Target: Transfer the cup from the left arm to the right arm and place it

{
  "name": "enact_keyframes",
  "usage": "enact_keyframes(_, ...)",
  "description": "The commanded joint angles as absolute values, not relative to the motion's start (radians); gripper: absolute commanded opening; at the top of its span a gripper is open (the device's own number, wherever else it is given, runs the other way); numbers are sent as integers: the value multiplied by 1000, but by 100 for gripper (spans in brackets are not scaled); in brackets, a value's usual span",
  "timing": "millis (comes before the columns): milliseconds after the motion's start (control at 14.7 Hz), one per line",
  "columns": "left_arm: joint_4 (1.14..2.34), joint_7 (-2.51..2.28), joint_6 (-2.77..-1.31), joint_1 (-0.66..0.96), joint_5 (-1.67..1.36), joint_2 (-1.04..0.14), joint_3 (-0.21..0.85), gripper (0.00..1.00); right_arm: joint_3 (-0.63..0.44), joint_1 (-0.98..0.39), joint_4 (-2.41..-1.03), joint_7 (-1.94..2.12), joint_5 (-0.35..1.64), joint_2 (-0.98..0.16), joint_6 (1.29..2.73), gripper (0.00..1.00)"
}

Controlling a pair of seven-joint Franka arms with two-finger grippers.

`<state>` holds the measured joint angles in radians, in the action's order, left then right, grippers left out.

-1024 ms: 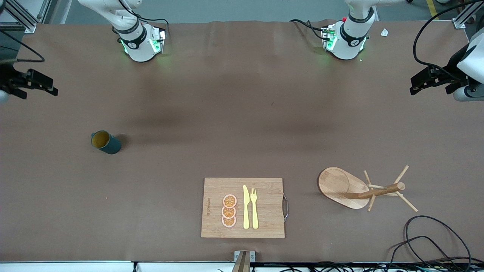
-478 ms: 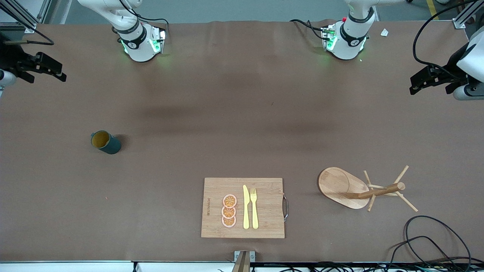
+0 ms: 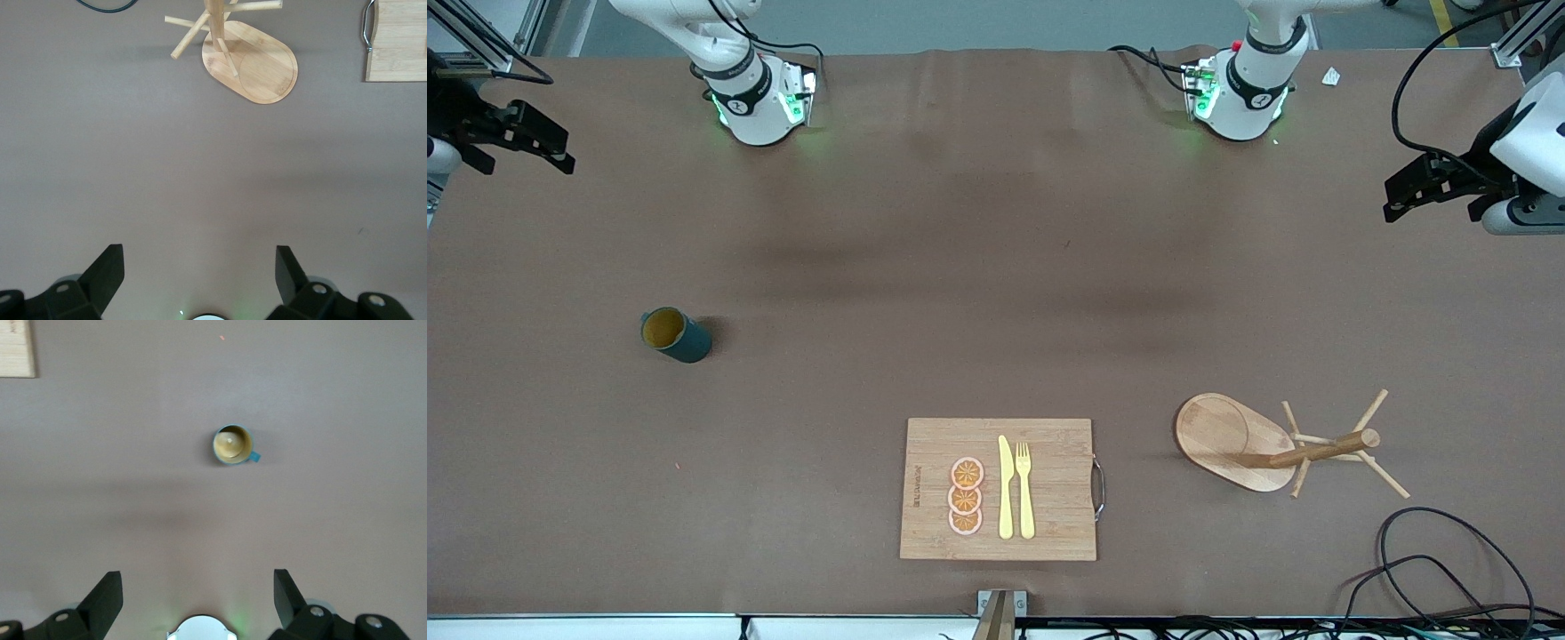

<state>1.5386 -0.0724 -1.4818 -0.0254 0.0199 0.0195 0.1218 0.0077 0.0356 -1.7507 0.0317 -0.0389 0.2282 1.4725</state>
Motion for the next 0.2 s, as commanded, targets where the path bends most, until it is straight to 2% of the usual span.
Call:
enact_keyframes(0, 1519, -54, -1473, -21, 38, 8, 126, 100, 15, 40, -1775, 15, -57, 250, 1494, 100)
enact_keyframes(137, 1519, -54, -1473, -21, 38, 8, 132, 100, 18, 37, -1773, 15, -57, 249, 1491, 100)
